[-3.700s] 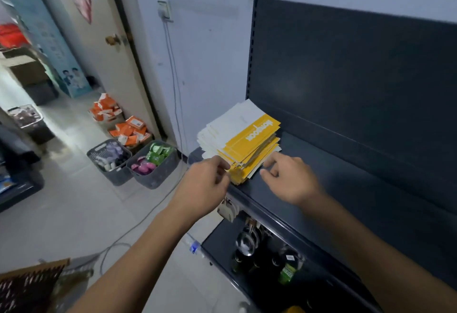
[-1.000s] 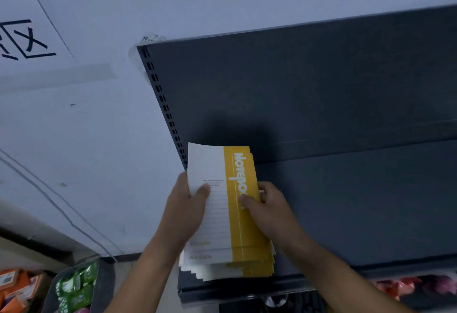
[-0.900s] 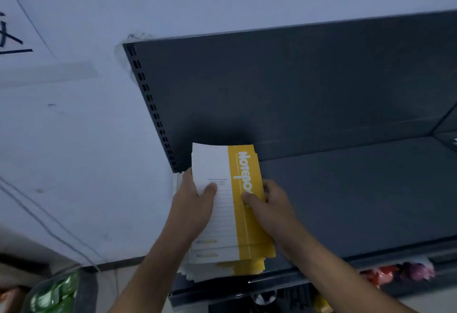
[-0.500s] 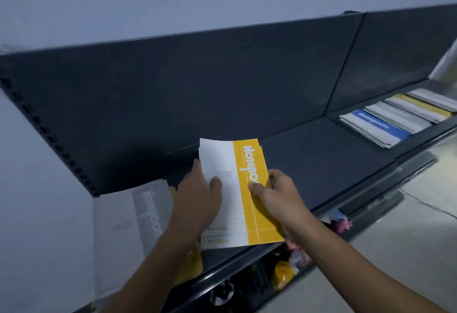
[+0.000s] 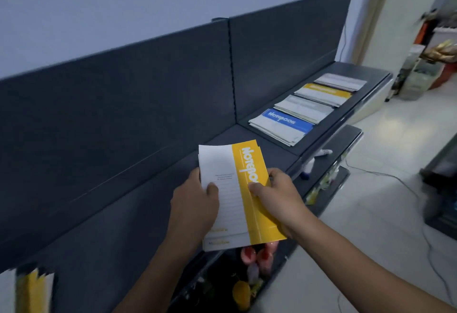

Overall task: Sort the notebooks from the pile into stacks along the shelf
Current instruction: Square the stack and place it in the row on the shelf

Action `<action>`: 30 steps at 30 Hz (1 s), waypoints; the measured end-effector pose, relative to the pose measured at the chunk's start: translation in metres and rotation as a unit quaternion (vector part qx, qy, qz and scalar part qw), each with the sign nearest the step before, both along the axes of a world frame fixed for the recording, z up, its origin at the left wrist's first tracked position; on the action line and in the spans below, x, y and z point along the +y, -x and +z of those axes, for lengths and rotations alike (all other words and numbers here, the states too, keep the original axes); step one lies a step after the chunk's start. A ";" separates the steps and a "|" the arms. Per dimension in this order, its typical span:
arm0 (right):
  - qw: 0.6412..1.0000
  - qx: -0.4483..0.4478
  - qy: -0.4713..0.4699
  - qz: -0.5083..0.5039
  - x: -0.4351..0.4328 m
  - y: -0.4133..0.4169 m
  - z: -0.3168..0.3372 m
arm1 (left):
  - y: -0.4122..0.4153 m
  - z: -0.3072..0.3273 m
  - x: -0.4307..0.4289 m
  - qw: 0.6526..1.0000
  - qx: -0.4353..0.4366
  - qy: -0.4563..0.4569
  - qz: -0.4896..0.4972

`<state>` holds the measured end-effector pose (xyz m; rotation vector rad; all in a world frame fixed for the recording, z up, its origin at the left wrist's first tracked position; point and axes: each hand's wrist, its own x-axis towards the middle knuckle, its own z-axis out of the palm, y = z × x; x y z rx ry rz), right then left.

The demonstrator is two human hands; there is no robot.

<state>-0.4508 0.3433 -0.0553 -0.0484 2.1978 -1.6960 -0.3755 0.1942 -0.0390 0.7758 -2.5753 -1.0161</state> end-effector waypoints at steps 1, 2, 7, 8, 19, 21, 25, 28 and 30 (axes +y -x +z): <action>1.000 0.000 0.000 -0.009 0.012 0.012 0.000 | 0.015 0.000 0.012 1.000 0.001 -0.002 -0.005; 1.000 0.000 -0.004 -0.018 0.023 0.023 0.000 | 0.030 0.000 0.022 1.000 0.001 -0.002 -0.007; 0.998 -0.010 -0.010 -0.059 0.068 0.076 0.006 | 0.100 -0.001 0.063 0.999 -0.007 -0.017 -0.029; 0.997 -0.013 -0.011 -0.069 0.076 0.088 0.006 | 0.113 -0.001 0.069 0.999 -0.008 -0.021 -0.037; 0.985 -0.006 -0.043 -0.167 0.131 0.217 0.000 | 0.272 -0.009 0.115 0.992 -0.015 -0.064 -0.111; 0.982 -0.007 -0.056 -0.178 0.139 0.240 0.001 | 0.299 -0.010 0.123 0.990 -0.013 -0.069 -0.125; 0.976 -0.014 -0.065 -0.208 0.159 0.280 -0.001 | 0.347 -0.011 0.143 0.986 -0.015 -0.069 -0.151; 0.973 -0.021 -0.063 -0.222 0.179 0.309 -0.003 | 0.381 -0.013 0.163 0.984 -0.026 -0.060 -0.167; 0.971 -0.024 -0.055 -0.230 0.199 0.331 -0.005 | 0.406 -0.014 0.181 0.982 -0.033 -0.053 -0.178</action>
